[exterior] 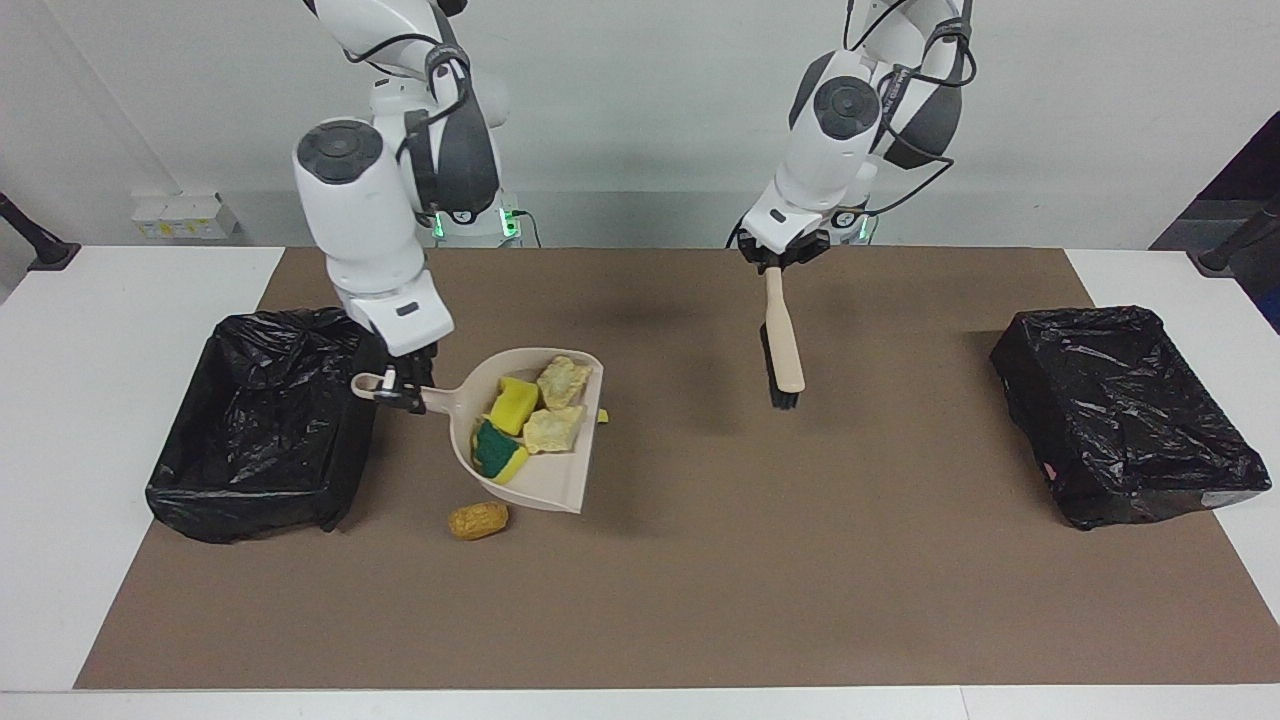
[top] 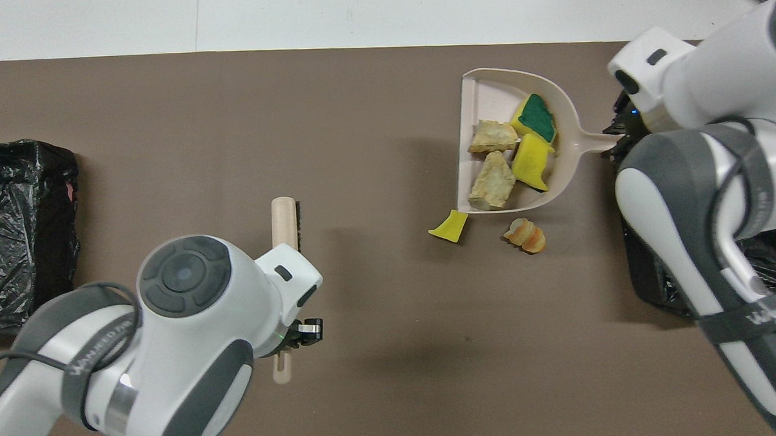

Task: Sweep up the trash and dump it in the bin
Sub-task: 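Carry the loaded dustpan to the nearer black bin with the right gripper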

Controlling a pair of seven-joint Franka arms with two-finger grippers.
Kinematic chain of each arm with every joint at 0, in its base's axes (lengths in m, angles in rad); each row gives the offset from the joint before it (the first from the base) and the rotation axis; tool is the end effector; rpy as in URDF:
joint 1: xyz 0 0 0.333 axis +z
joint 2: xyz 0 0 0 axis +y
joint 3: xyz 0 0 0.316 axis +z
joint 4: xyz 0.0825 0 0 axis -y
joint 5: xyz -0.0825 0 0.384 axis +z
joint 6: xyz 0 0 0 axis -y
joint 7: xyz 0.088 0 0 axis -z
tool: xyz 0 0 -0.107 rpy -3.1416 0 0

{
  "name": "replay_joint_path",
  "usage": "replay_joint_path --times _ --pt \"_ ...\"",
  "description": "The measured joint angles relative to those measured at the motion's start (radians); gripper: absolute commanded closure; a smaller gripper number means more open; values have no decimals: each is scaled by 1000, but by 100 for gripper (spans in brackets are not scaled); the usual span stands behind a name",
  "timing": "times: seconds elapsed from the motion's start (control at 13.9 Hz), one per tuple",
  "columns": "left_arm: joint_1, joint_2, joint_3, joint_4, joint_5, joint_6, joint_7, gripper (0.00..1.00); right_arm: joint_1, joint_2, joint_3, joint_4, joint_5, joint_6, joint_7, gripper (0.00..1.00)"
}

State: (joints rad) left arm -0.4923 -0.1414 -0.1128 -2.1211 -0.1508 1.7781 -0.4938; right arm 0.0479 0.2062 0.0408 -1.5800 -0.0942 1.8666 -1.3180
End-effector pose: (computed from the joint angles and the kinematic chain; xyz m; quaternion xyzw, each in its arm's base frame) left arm 0.3928 -0.2893 0.4583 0.9924 -0.0310 -0.1192 0.0020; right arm 0.6329 0.0469 0.5247 0.7540 0.6543 0.0090 0.0570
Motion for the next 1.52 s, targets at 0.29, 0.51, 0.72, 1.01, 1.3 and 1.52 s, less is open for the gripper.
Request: replay_joint_path --times 0.29,0.51,0.72,1.01,1.3,1.52 --pt "-114 6 -2 -190 0 218 -91 100 -189 -58 -1 -28 9 -26 -189 100" --pt "-146 7 -1 -228 0 260 -93 100 -359 -69 -2 -39 32 -26 -388 100" --pt "-182 7 -1 -252 0 305 -113 100 -502 -93 -5 -69 32 -23 -541 100" --pt "-207 7 -1 -268 -1 322 -137 100 -604 -177 -11 -200 -46 87 -617 100" --pt "-213 13 -2 -282 -11 331 -138 100 -515 -189 4 -259 -272 184 -511 100" --pt "-213 20 -2 -285 -29 346 -138 100 -495 -189 5 -293 -419 188 -392 100"
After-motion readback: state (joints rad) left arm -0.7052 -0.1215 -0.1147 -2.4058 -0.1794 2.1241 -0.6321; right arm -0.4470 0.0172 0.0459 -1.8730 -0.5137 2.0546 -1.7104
